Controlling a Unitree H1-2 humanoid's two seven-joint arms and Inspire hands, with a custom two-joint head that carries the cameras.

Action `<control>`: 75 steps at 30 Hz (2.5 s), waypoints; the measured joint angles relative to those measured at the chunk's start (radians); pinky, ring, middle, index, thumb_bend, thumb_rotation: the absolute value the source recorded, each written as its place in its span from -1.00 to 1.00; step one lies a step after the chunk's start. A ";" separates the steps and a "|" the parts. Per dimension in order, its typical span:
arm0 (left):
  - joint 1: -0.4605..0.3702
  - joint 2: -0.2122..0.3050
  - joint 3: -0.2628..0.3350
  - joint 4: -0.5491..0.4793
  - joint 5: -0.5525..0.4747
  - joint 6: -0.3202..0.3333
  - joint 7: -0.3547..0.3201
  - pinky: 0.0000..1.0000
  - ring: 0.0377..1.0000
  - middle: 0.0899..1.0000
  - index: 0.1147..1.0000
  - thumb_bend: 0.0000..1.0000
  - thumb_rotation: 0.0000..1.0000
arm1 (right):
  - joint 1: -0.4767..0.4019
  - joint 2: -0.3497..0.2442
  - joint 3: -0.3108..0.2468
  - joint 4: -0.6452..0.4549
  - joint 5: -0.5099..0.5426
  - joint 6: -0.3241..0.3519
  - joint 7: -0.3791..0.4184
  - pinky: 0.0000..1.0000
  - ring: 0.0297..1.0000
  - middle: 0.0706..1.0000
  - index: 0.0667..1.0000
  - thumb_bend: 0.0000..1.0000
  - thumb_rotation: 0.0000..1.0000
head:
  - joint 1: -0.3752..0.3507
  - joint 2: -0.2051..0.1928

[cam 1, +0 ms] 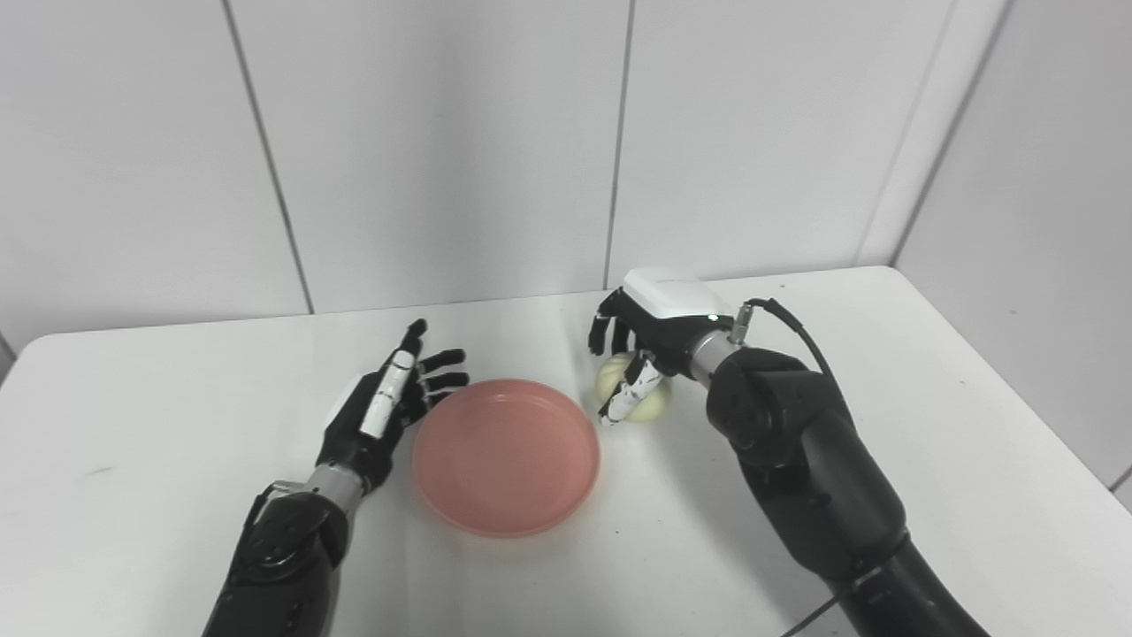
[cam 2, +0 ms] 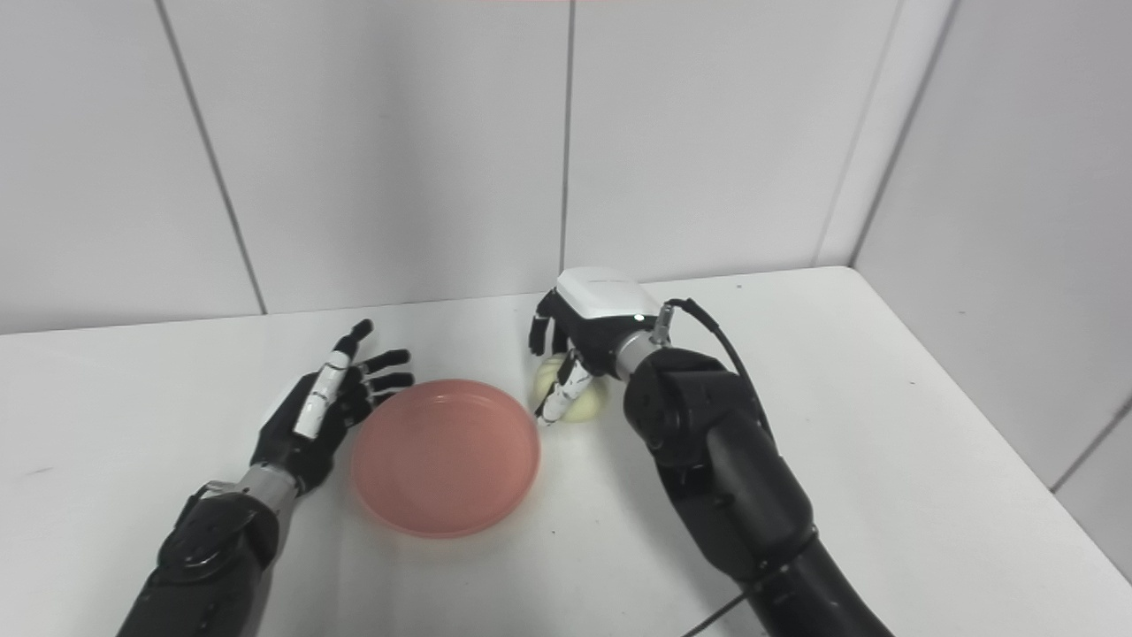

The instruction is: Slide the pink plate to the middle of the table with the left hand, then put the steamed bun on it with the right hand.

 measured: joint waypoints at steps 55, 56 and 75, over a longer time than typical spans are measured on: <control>-0.121 -0.046 -0.055 0.254 0.065 -0.172 0.089 0.29 0.42 0.69 1.00 0.42 0.91 | 0.037 0.021 0.147 0.263 0.251 -0.278 -0.347 0.66 0.61 0.60 0.43 0.76 0.10 | 0.129 -0.002; -0.121 -0.046 -0.055 0.254 0.065 -0.172 0.089 0.28 0.42 0.70 1.00 0.43 0.91 | 0.039 0.015 0.147 0.240 0.250 -0.273 -0.328 0.70 0.63 0.62 0.44 0.76 0.11 | 0.126 0.002; -0.101 -0.048 -0.034 0.215 0.065 -0.159 0.101 0.38 0.43 0.53 1.00 0.40 0.84 | 0.095 0.009 -0.088 0.211 0.341 -0.310 -0.580 0.31 0.53 0.58 0.52 0.73 0.85 | 0.114 -0.002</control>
